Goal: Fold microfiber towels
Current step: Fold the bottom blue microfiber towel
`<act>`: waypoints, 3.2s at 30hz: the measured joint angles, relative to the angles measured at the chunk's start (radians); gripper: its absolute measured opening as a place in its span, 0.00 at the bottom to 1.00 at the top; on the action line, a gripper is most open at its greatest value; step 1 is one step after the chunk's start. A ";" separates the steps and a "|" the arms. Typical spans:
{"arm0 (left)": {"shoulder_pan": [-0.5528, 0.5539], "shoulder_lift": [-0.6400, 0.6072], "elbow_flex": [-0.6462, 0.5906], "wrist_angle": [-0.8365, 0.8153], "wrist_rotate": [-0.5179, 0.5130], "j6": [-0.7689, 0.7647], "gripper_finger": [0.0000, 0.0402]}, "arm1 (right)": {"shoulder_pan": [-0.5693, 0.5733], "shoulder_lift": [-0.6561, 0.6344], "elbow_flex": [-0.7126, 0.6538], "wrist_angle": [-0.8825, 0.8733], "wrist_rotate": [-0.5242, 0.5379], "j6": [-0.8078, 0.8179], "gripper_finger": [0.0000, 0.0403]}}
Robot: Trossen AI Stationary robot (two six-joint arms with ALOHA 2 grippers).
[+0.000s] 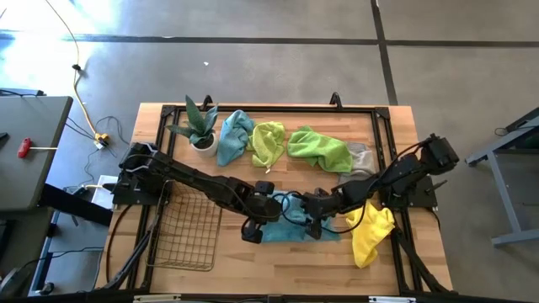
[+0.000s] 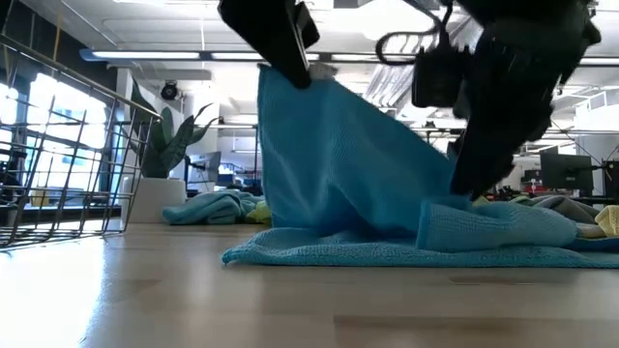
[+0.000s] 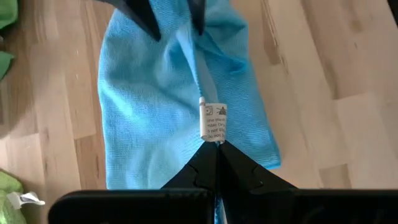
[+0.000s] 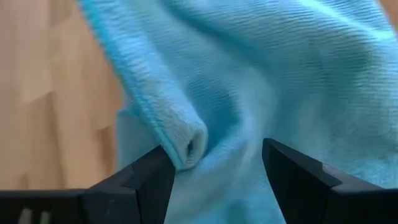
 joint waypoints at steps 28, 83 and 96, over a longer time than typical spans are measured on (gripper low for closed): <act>0.100 -0.048 0.197 -0.127 -0.002 0.112 0.00 | 0.247 -0.059 0.187 -0.111 0.609 0.096 0.58; 0.126 -0.048 0.198 -0.095 0.007 0.131 0.00 | 0.178 0.006 0.081 0.541 0.981 -0.243 0.58; 0.129 -0.046 0.197 -0.128 -0.004 0.116 0.00 | 0.199 0.004 0.082 0.342 1.043 -0.282 0.58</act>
